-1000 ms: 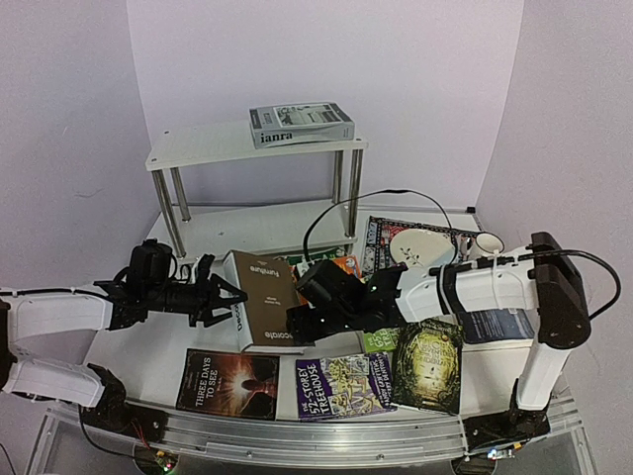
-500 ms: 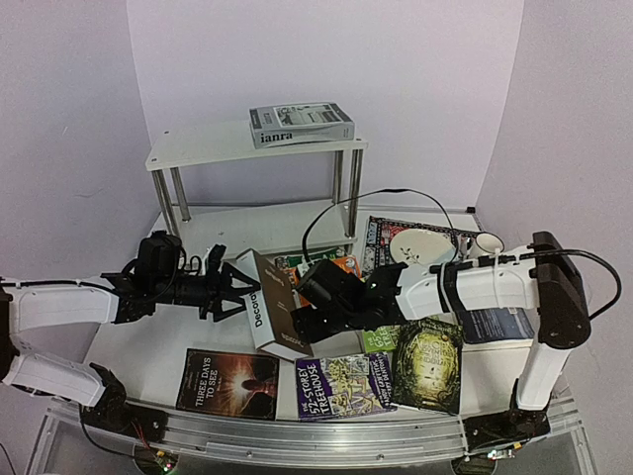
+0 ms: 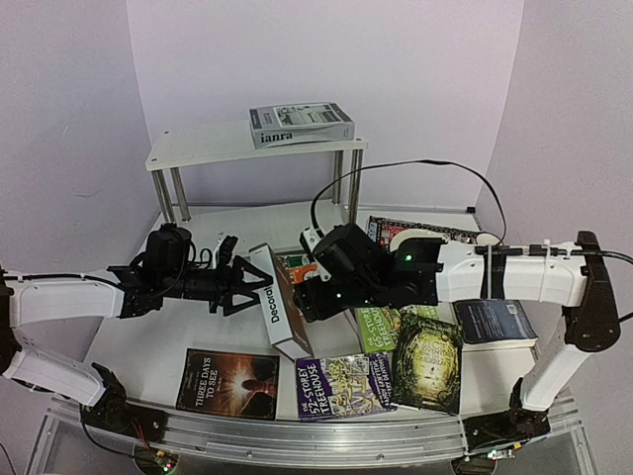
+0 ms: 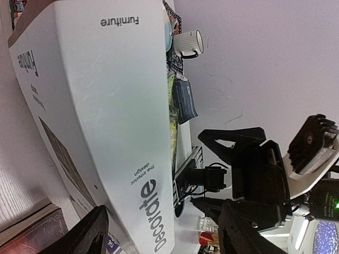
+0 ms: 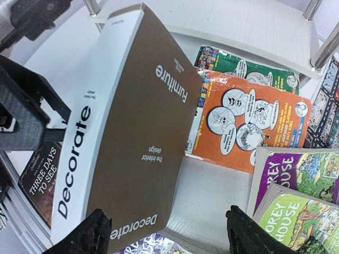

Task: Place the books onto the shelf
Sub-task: Pick up the book from the book pile.

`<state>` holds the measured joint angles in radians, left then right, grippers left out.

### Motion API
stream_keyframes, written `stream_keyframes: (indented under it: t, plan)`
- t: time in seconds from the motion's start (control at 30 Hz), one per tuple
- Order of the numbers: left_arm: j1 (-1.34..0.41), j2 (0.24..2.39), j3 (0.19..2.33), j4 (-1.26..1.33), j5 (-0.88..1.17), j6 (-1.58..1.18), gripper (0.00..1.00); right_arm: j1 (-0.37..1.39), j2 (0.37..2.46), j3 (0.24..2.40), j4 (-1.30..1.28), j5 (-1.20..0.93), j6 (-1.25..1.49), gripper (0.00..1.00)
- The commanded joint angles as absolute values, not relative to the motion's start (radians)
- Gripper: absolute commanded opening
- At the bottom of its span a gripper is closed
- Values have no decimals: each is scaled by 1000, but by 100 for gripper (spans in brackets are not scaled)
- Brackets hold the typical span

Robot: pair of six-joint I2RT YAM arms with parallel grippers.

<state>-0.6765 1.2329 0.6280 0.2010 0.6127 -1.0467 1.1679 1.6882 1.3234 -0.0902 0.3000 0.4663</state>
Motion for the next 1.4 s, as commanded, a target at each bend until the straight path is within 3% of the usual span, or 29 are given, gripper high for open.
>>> stream_keyframes:
  t: [0.0, 0.23, 0.4, 0.67, 0.77, 0.9, 1.07, 1.37]
  plan:
    - [-684, 1246, 667, 240, 591, -1025, 73, 1170, 1650, 1358, -144, 309, 429, 78]
    - [-687, 1252, 678, 239, 584, -1025, 70, 1170, 1669, 1430, -158, 193, 506, 89]
    - [-692, 1254, 672, 225, 553, -1026, 73, 1170, 1628, 1403, -163, 321, 466, 91]
    - [-718, 1267, 755, -45, 410, -948, 73, 1170, 1617, 1385, -198, 370, 454, 91]
    - [-727, 1270, 769, -77, 387, -938, 68, 1170, 1620, 1378, -198, 369, 455, 91]
    - [-746, 1284, 851, -197, 337, -895, 43, 1170, 1619, 1373, -198, 379, 453, 91]
    - [-768, 1308, 979, -375, 260, -825, 31, 1170, 1617, 1377, -199, 401, 439, 92]
    - [-778, 1228, 1217, -529, 262, -657, 33, 1169, 1598, 1385, -209, 478, 417, 93]
